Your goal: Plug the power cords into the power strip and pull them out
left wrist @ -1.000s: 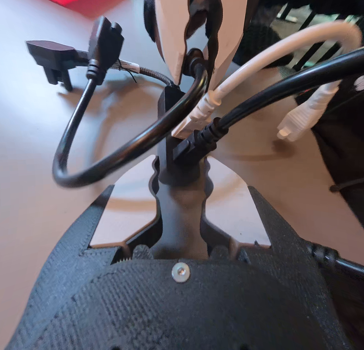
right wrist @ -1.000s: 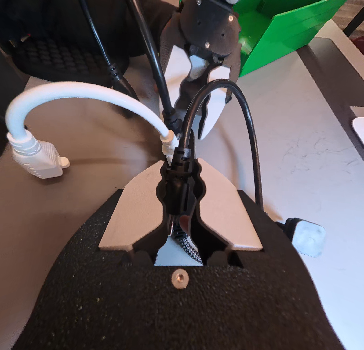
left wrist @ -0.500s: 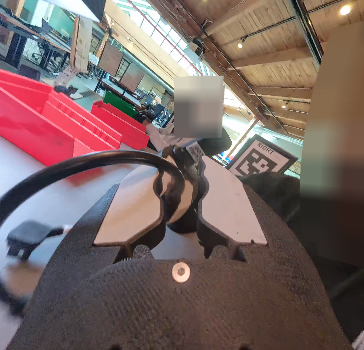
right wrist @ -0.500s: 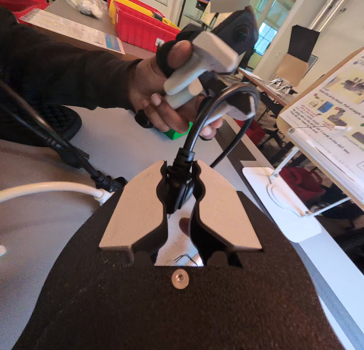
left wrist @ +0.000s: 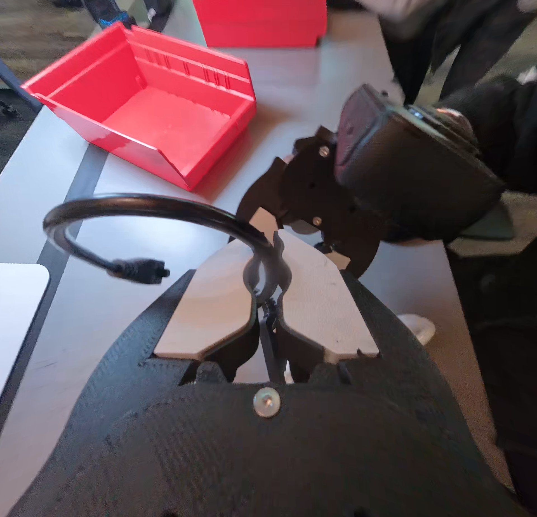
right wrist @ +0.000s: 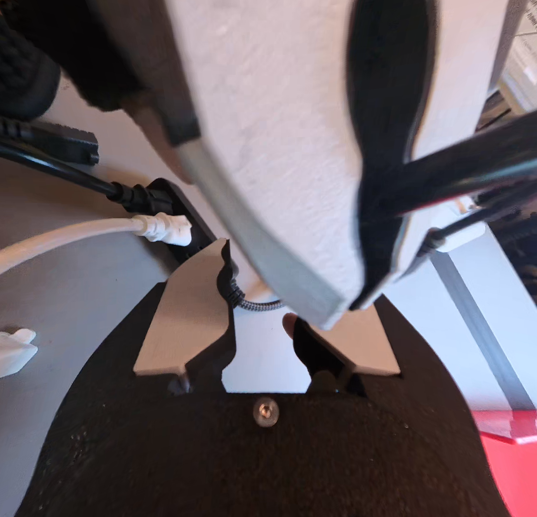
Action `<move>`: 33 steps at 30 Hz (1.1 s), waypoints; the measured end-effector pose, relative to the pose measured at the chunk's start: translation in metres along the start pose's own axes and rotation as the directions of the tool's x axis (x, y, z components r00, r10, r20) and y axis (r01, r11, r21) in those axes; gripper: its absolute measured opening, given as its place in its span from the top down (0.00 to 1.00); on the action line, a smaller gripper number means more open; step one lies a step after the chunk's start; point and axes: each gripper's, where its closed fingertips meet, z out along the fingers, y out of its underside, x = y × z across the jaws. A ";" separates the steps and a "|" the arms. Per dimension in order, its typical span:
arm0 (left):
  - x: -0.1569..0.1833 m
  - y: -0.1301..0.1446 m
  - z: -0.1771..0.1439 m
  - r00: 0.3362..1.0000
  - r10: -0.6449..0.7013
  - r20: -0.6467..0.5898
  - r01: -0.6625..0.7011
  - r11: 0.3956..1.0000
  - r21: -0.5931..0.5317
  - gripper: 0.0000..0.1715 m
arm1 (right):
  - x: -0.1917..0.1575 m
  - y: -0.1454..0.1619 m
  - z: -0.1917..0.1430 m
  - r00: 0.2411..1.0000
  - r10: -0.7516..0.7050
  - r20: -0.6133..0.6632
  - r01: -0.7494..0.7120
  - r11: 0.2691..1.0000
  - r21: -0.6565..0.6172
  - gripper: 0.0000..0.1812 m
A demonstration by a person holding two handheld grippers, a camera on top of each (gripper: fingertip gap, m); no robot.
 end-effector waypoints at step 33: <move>-0.024 0.080 -0.016 0.972 0.099 0.213 -0.044 0.968 -0.247 0.99 | 0.137 -0.046 -0.170 0.278 -0.554 -0.785 0.594 0.741 -0.312 0.90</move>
